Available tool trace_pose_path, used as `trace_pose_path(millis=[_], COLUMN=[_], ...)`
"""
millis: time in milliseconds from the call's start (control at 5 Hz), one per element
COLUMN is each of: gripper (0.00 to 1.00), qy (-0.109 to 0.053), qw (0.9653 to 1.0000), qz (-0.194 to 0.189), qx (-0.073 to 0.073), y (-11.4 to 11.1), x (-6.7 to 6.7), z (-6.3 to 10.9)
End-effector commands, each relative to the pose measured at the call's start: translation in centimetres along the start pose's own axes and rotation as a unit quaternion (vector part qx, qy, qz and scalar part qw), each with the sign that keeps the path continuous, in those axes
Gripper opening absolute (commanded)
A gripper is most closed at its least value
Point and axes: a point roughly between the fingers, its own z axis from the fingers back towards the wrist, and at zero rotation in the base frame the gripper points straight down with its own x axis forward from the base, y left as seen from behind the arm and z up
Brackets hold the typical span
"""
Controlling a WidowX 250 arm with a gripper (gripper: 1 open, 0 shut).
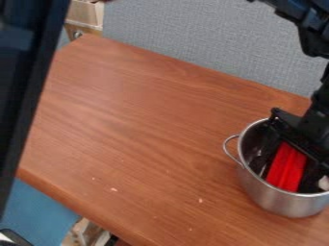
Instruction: Put the red object in the metal pot
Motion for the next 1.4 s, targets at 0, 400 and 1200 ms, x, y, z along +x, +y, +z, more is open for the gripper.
trace_pose_path(millis=[0,400,1200], gripper=[1.00,1.00,1.00], qy=[-0.022,-0.020,-0.008], qw=[0.9996,0.9994,0.9990], qz=[0.018,0.027,0.039], qx=[0.000,0.007,0.019], y=[1.5,2.6,4.2], x=[0.9,1.2,1.2], z=[1.0,0.3,-0.6])
